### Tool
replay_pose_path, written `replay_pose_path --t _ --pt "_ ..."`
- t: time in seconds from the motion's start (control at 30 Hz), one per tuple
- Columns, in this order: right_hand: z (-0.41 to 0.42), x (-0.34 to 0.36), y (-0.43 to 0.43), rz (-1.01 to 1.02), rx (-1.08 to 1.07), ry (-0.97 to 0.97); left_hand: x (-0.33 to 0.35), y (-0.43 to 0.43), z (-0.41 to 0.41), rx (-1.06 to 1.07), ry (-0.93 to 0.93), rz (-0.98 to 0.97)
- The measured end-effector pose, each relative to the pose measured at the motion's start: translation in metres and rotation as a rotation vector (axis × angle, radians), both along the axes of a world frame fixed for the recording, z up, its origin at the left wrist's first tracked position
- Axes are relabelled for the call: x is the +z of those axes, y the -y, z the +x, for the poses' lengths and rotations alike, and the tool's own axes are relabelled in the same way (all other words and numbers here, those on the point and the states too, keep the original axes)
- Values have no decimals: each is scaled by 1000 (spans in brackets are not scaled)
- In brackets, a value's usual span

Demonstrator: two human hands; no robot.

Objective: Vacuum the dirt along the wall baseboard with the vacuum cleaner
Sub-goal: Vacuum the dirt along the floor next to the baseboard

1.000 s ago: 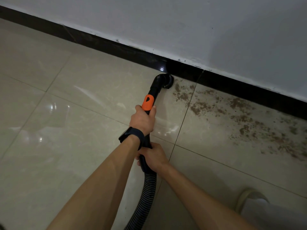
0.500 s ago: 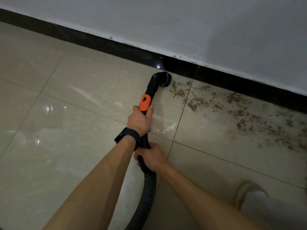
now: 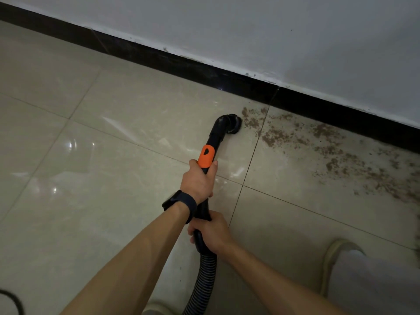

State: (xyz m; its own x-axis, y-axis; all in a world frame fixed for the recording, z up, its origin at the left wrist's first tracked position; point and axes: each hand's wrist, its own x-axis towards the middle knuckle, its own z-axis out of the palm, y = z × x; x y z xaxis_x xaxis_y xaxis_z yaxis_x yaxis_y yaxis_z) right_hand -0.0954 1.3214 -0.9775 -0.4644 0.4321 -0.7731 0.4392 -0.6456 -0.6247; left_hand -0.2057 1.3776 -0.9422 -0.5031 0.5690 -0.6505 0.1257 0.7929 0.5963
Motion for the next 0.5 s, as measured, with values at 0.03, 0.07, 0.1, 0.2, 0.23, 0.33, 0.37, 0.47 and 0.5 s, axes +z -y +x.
replay_pose_path --t 0.03,0.07,0.1,0.2,0.23,0.33,0.37,0.47,0.5 --pt "0 0 0 -3 -4 1 1 -1 1 -5 -2 -2" --pt "0 0 -1 -3 -6 1 1 -2 2 -10 -3 -4" --pt "0 0 -3 1 -7 2 1 -4 2 -15 -4 -5" --pt "-3 -2 -9 14 -12 4 2 -13 0 -29 -8 -7" --pt "-3 -2 -12 17 -15 4 2 -16 0 -28 -10 -8" --pt "-3 -4 -22 23 -9 0 1 -26 1 -12 -9 -10" --pt "-3 -4 -26 28 -4 -2 1 -29 1 -6 -8 -10" --pt "-3 -7 -36 43 -2 -4 2 -40 1 3 -14 -5" --pt "-3 -9 -40 42 -8 -6 2 -44 2 3 -19 -3"
